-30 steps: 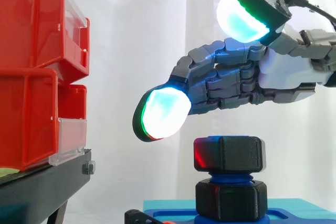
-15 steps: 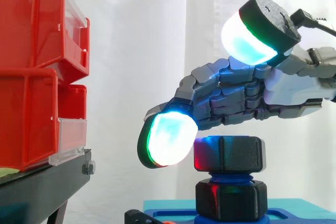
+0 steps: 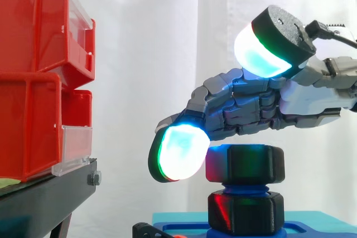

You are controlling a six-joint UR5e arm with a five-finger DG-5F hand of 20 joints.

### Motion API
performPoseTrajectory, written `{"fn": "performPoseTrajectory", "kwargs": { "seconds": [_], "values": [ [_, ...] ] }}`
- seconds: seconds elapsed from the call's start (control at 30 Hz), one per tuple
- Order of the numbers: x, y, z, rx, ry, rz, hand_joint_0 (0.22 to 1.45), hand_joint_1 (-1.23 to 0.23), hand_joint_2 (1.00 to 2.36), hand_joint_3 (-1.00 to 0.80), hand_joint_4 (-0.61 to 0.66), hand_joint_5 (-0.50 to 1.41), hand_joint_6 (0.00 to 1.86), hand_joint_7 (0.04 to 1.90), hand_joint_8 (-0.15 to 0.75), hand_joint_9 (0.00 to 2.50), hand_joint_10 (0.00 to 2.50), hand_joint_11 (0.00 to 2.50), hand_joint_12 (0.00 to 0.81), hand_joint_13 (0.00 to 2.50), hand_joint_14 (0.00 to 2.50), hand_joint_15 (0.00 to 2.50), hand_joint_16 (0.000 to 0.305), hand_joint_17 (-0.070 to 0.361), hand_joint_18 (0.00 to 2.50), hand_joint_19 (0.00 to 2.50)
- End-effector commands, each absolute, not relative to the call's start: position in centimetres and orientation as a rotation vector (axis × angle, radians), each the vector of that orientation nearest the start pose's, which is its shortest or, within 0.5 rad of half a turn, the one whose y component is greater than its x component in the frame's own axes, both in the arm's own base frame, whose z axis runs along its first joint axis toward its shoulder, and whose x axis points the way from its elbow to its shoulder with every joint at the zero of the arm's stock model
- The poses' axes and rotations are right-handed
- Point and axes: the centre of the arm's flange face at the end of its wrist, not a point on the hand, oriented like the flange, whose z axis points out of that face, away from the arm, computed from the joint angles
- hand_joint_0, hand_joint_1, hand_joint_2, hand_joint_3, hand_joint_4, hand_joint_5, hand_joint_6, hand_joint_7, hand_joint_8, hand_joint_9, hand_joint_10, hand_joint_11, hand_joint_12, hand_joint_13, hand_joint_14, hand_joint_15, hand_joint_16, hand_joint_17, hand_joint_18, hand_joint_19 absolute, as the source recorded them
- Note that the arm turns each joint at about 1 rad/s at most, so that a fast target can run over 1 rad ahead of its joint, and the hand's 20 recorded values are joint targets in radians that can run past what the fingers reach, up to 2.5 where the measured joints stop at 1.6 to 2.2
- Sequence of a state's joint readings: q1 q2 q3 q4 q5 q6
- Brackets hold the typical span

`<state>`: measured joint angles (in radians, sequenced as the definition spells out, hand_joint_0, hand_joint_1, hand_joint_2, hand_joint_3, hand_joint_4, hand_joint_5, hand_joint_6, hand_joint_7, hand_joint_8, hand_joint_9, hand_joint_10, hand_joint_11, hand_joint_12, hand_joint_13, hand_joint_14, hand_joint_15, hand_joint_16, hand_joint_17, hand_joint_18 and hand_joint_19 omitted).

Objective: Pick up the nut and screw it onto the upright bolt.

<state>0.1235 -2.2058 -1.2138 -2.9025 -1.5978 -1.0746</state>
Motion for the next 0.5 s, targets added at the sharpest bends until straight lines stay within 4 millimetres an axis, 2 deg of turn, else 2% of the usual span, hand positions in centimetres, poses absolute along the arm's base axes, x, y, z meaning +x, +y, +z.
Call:
{"fn": "performPoseTrajectory", "kwargs": {
  "seconds": [0.0, 0.47],
  "values": [
    [73.3, -4.7, 29.2, 0.287, 1.622, 0.49, 0.5, -0.07, 1.0, -0.5, 0.19, -0.16, 0.5, 0.79, 0.209, 0.15, 0.0, 0.0, 0.323, 0.0, 0.0, 0.0, 0.043, 0.096, 0.0, 0.0],
    [72.8, -8.1, 29.3, 0.279, 1.625, 0.498, 0.5, -0.12, 1.0, -0.5, 0.27, -0.12, 0.5, 0.95, 0.224, 0.22, 0.0, 0.0, 0.312, 0.03, 0.0, 0.0, 0.039, 0.089, 0.0, 0.0]
  ]
}}
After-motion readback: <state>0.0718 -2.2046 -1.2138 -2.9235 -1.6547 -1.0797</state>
